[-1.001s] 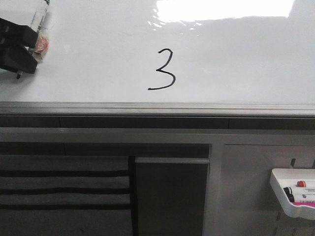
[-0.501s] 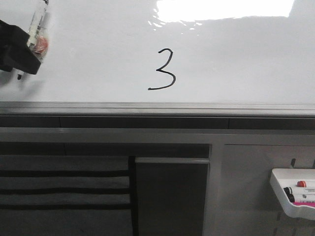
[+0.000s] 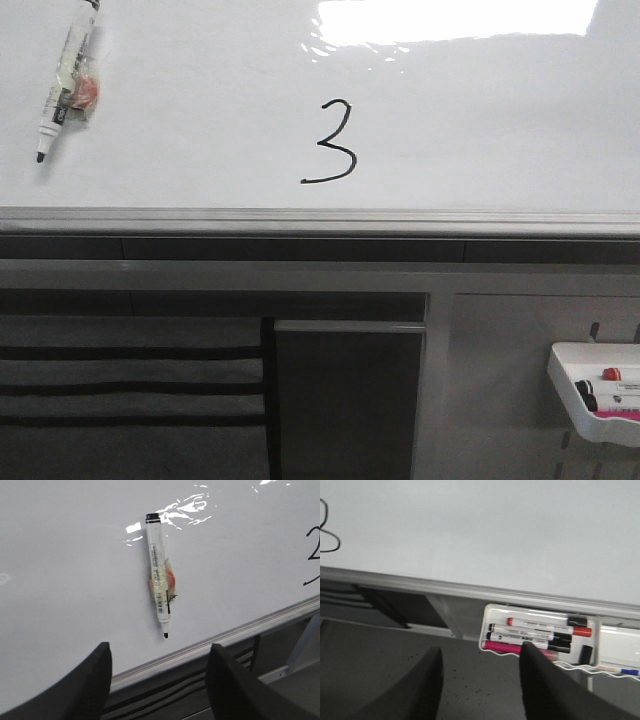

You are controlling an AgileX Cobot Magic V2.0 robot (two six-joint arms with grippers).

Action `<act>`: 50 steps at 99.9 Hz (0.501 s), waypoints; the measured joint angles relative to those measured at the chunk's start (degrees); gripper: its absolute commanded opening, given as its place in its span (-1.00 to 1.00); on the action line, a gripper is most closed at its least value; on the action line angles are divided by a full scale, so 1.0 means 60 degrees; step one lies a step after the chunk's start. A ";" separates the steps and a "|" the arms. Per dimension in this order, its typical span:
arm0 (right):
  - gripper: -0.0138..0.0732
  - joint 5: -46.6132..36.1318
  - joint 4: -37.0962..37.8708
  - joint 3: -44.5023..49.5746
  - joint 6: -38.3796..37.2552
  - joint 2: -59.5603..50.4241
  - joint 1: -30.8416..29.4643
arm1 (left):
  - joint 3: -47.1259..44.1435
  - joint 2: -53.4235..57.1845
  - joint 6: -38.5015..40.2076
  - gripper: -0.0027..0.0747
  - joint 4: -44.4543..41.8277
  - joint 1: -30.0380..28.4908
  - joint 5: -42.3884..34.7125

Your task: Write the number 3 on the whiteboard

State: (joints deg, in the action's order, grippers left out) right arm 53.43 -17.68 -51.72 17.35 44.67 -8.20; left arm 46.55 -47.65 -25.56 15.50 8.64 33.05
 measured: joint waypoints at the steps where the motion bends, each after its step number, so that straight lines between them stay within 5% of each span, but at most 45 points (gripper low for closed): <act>1: -0.14 -0.0019 0.0037 0.0026 -0.0002 -0.0101 -0.0070 | -0.0038 0.0128 0.0085 0.04 -0.0022 0.0000 0.0000; 33: -0.84 -0.2181 0.0107 0.2454 0.0595 -0.2638 -0.0380 | -0.2790 0.2338 0.0701 -0.78 -0.0097 0.0000 -0.1973; 40: -0.82 -0.2432 0.0107 0.2835 0.0652 -0.3002 -0.0294 | -0.3203 0.2471 0.0719 -0.99 -0.0036 0.0000 -0.2527; 50: -0.82 -0.2601 0.0107 0.3198 0.0682 -0.3261 0.0202 | -0.3588 0.2493 0.0720 -0.98 0.0000 0.0000 -0.3061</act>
State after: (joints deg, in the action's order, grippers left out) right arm 37.82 -17.04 -32.53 21.44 25.11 -6.98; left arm 25.02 -32.70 -21.24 15.50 8.64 14.68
